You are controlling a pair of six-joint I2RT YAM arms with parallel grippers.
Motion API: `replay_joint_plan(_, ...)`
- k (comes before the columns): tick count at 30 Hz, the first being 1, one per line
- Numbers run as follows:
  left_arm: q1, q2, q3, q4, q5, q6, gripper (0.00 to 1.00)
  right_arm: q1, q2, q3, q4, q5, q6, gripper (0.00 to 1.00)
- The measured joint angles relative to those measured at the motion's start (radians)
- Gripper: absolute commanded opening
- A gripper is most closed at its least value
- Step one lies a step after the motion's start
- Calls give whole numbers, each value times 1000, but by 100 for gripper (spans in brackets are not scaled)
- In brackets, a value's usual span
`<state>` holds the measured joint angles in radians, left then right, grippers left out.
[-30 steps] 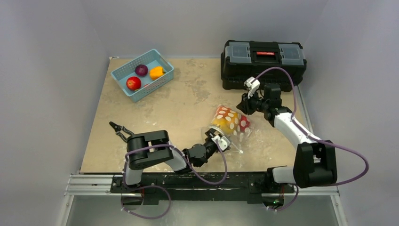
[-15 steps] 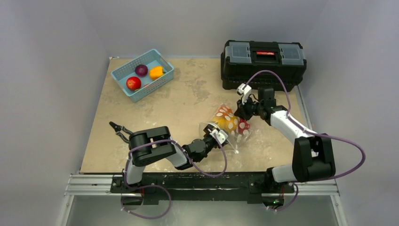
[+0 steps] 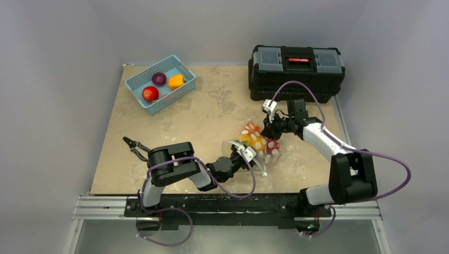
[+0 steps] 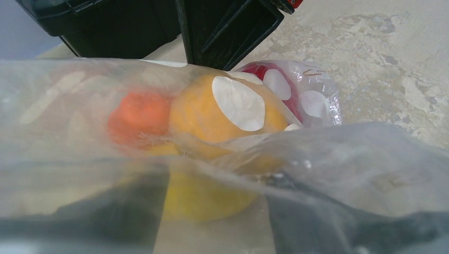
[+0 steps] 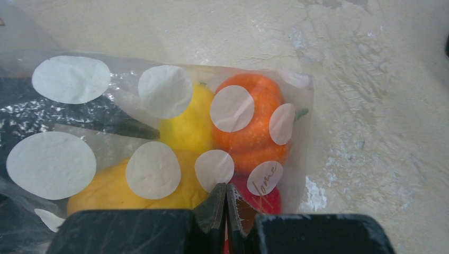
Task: Open the zip-top bag and remove the fake food
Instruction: Pick up the fake fruit from the zipper food storage bag.
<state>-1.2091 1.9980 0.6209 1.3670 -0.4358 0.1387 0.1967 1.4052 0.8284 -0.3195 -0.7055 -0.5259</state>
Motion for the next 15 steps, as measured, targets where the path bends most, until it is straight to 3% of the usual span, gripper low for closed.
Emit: replay_joint_plan(15,0,0,14,-11,56,-64,69,13,0,4,-82,-56,-100,3)
